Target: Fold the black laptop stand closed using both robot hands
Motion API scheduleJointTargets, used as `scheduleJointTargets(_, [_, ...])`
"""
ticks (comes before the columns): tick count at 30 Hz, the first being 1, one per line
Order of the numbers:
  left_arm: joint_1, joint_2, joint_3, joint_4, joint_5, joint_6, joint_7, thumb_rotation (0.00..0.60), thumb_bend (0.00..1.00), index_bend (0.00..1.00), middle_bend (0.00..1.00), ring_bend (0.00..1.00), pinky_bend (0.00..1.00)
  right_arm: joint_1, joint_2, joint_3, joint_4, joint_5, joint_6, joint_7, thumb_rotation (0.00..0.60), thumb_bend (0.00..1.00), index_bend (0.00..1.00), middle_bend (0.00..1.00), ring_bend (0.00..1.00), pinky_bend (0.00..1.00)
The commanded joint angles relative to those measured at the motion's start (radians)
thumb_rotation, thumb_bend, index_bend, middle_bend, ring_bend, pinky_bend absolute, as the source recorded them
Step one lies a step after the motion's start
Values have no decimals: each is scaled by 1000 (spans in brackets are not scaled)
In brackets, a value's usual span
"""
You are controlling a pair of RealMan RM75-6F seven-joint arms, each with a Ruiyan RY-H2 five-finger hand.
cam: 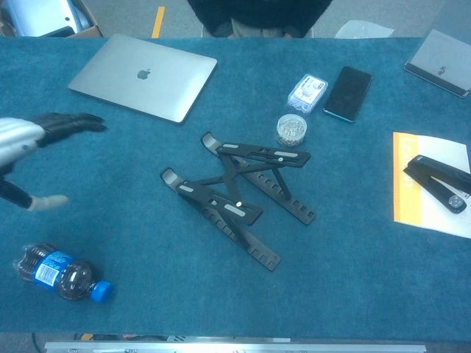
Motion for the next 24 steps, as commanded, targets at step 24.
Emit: scheduleJointTargets(24, [-69,-430,-34,63,-140,-45,160,488,256,0,0,0,5,8,7,-6,42,31,-2,49,600,58,127,253,96,157])
